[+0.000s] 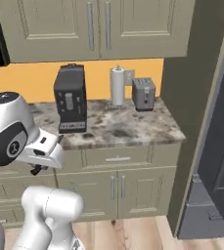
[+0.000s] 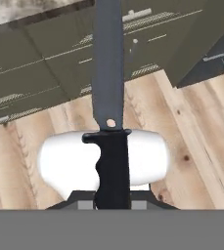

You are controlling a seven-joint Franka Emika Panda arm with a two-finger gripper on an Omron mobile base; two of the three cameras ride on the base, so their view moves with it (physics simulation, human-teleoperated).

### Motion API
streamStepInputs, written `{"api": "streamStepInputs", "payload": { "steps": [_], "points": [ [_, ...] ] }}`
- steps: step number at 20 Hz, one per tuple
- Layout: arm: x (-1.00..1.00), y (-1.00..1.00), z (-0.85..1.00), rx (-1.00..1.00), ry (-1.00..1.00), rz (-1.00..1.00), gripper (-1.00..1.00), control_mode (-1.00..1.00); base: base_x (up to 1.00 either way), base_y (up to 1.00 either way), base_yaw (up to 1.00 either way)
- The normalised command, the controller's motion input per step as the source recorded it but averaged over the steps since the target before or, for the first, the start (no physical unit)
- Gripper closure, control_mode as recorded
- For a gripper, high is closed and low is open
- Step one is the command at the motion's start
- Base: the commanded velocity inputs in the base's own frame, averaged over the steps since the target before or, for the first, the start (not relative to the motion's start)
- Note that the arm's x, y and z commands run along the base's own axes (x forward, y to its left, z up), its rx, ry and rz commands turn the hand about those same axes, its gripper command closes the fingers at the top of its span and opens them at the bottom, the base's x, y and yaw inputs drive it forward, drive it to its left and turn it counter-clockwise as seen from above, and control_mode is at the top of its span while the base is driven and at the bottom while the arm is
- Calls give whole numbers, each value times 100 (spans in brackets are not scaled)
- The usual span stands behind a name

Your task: Retrieve the butter from the fridge and place it on a plate on the dining table. Then retrieve the butter knife by the fridge and place it near the plate.

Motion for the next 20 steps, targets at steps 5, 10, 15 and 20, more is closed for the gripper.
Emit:
{"api": "streamStepInputs", "payload": {
  "steps": [5,10,15,20],
  "points": [
    [0,0,0,0,0,0,100,100,-81,71,72],
    [0,0,0,0,0,0,100,100,-16,78,83],
    [0,0,0,0,0,0,100,100,16,49,76],
    [0,0,0,0,0,0,100,100,31,58,69]
  ]
}}
